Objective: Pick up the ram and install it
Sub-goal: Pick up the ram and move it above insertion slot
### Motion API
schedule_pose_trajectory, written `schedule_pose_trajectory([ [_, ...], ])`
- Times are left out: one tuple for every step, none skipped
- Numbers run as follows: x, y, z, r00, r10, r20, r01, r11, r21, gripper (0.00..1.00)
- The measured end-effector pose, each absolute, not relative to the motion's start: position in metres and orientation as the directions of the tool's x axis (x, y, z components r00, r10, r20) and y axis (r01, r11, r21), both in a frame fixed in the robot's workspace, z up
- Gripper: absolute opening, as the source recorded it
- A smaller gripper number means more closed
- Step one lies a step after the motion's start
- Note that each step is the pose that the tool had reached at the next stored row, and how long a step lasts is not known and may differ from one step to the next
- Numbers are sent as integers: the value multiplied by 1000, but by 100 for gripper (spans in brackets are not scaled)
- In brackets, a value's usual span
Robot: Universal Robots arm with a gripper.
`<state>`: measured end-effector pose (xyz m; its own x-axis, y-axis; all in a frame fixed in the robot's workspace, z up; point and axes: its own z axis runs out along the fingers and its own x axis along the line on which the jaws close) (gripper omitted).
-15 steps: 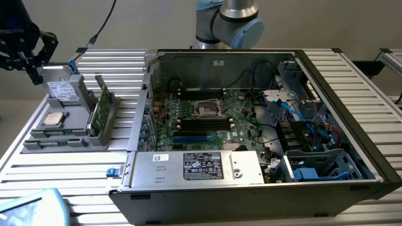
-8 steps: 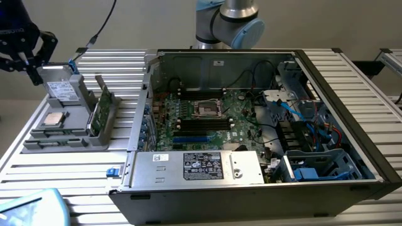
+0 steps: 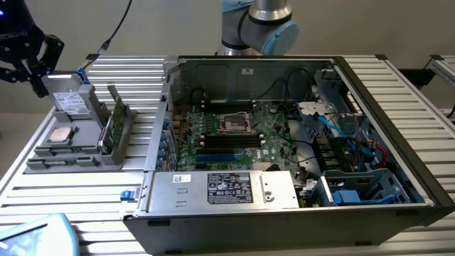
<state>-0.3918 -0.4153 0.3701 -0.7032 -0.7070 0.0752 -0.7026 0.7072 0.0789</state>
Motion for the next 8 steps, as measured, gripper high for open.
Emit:
schedule_pose_trajectory([
  [-392,-415,370,-690,-720,75,-716,694,79,11],
  [-392,-415,370,-677,-732,74,-728,681,78,11],
  [-392,-415,370,-664,-744,74,-740,668,78,11],
  [-392,-415,370,-650,-756,73,-752,654,77,11],
  [-392,-415,370,-636,-769,73,-765,640,76,11],
  [-392,-415,370,-608,-791,71,-788,612,74,11],
  [-392,-415,370,-593,-802,71,-799,597,74,11],
  [-392,-415,370,-579,-812,70,-809,583,73,11],
])
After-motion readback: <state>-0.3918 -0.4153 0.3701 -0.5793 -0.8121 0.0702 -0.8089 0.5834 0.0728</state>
